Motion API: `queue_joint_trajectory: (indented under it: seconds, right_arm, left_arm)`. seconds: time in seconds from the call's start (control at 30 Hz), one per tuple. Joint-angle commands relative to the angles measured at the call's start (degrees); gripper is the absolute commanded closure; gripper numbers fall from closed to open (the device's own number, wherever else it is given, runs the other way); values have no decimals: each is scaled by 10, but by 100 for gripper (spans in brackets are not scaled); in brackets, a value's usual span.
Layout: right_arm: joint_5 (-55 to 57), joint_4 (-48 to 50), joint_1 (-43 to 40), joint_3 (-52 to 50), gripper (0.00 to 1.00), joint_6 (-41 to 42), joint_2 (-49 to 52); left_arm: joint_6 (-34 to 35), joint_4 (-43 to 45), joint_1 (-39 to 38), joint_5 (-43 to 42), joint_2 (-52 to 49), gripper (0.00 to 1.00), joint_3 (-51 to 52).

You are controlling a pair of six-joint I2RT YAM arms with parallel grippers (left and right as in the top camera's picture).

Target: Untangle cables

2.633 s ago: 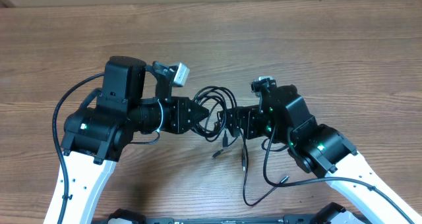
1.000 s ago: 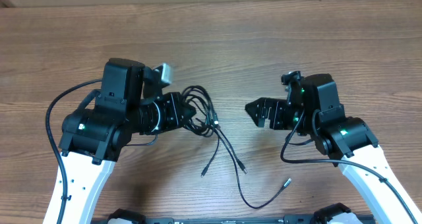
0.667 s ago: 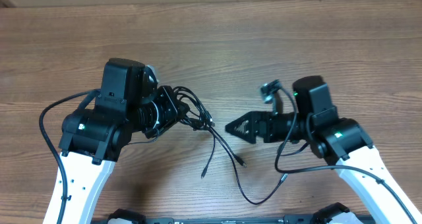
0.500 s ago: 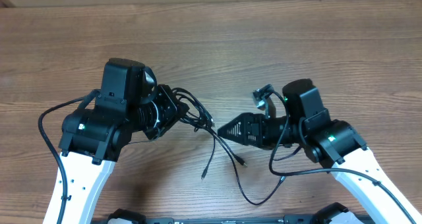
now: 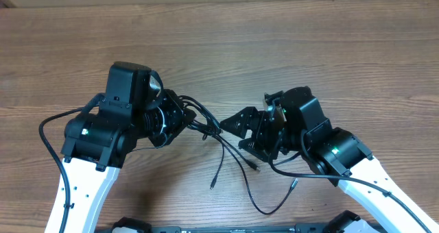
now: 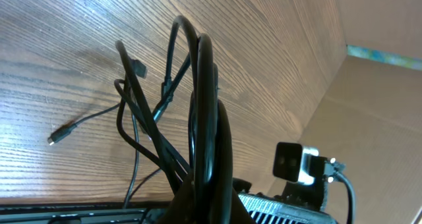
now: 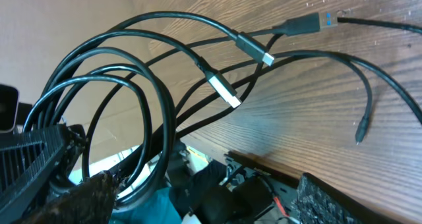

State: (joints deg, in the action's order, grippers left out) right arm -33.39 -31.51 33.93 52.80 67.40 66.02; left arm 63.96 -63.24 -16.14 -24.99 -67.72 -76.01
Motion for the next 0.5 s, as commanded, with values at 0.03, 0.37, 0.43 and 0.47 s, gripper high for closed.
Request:
queue_joint_trajectory:
  seconds: [0.03,0.37,0.43,0.47]
  right_arm:
    - [18,4,23,4,15,34,15]
    - [-14,68,64,4,22,49,40]
    - [-14,83,74,4,22,49,40]
    - [-14,88,77,4,21,49,40]
  left_arm:
    - [19,1,-4,-1,-1,96,-10]
    - [19,1,-4,1,-1,96,-10]
    - [19,1,-4,1,-1,96,-10]
    - [19,1,-4,1,-1,96,-10]
